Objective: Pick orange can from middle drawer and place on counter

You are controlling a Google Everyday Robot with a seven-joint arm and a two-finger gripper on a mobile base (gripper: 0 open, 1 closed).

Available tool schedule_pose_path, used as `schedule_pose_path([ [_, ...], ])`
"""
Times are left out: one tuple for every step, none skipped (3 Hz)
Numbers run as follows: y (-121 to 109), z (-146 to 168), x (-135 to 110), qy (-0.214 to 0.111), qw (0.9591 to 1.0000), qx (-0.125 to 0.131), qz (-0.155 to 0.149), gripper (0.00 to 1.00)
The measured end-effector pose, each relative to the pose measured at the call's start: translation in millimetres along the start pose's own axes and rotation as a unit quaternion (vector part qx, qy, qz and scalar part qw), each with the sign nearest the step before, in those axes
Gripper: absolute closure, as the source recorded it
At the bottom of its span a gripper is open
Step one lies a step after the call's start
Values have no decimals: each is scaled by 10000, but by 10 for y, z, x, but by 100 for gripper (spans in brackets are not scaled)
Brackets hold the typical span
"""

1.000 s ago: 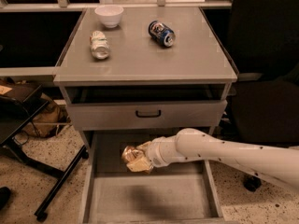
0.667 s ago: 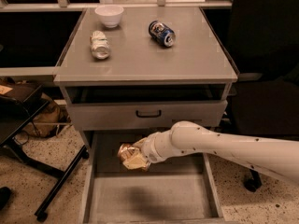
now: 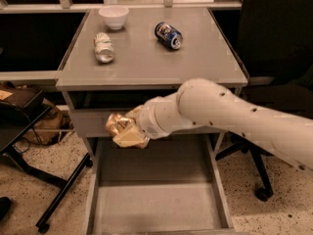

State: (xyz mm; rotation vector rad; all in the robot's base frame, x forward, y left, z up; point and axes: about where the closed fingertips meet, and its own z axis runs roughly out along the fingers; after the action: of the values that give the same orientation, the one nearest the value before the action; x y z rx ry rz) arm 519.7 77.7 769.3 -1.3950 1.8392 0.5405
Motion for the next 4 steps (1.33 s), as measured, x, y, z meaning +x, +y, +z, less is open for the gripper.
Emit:
schedule_pose_path([
  [52, -666, -873, -68, 9962, 557, -663, 100],
  [109, -790, -1075, -62, 9938, 703, -861, 100],
  [73, -809, -1140, -74, 9927, 731, -953, 100],
  [-329, -893, -1298, -6, 9900, 929, -1062, 100],
])
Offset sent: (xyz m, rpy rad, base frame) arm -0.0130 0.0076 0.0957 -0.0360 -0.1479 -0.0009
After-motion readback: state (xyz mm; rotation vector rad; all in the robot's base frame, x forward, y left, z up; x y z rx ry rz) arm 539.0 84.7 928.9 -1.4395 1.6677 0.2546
